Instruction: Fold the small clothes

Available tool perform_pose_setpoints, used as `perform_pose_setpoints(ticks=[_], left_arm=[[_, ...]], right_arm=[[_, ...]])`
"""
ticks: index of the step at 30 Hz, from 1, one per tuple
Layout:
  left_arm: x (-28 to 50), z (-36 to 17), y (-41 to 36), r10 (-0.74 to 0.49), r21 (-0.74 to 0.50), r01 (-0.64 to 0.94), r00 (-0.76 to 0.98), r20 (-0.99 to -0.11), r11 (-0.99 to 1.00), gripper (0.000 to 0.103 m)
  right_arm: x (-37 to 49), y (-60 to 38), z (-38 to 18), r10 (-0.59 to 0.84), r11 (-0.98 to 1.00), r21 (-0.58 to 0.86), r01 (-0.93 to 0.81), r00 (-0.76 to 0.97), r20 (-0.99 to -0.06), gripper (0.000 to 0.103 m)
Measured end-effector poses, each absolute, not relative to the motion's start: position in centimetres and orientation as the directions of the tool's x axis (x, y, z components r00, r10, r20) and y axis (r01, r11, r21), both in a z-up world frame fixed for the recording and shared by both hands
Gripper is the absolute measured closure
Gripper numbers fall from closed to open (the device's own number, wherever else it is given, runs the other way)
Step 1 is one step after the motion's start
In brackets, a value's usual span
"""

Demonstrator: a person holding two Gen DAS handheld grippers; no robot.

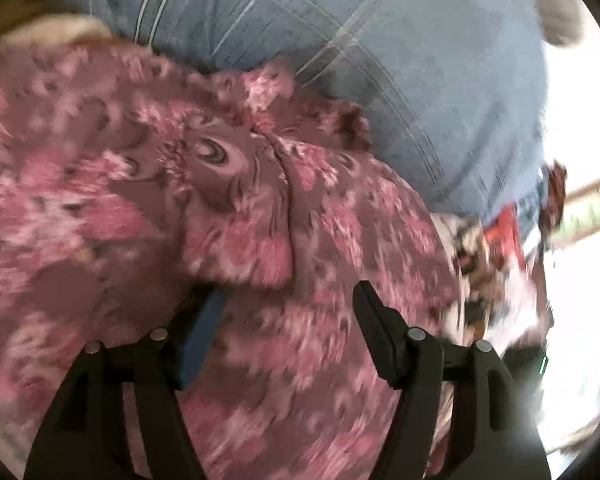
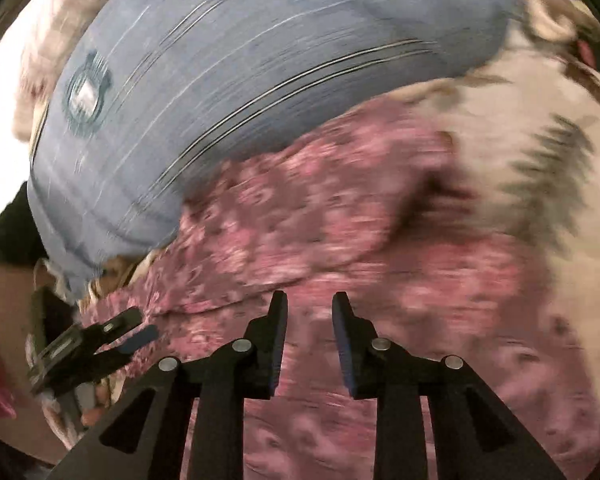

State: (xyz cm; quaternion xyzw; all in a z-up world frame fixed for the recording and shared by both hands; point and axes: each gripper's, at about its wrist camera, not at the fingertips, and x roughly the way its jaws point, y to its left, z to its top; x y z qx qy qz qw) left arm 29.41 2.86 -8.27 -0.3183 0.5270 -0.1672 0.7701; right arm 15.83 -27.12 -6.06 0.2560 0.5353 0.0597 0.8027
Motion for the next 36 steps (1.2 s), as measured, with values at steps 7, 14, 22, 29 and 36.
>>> perform_pose_setpoints(ticks=[7, 14, 22, 29, 36], left_arm=[[29.1, -4.4, 5.9, -0.570, -0.732, -0.113, 0.552, -0.608, 0.672, 0.097], [27.4, -3.6, 8.1, -0.515, -0.692, -0.146, 0.565, -0.644, 0.707, 0.096], [27.7, -6.6, 8.1, -0.465, -0.623, -0.189, 0.512, -0.722, 0.759, 0.093], [24.3, -5.5, 10.1, -0.466, -0.622, -0.176, 0.518, -0.717, 0.763, 0.090], [25.8, -3.9, 9.8, -0.407, -0.585, -0.180, 0.557, -0.723, 0.791, 0.076]], right_arm=[[15.1, -30.6, -6.7, 0.416, 0.783, 0.570, 0.248, 0.473, -0.777, 0.065], [17.2, -31.0, -9.5, 0.539, 0.651, 0.705, 0.282, 0.483, -0.691, 0.059], [19.6, -31.6, -7.5, 0.355, 0.704, 0.624, 0.341, 0.591, -0.724, 0.099], [17.3, -32.2, -8.3, 0.332, 0.749, 0.553, 0.365, 0.515, -0.790, 0.092], [18.1, -26.1, -5.6, 0.382, 0.819, 0.545, 0.180, 0.539, -0.751, 0.089]])
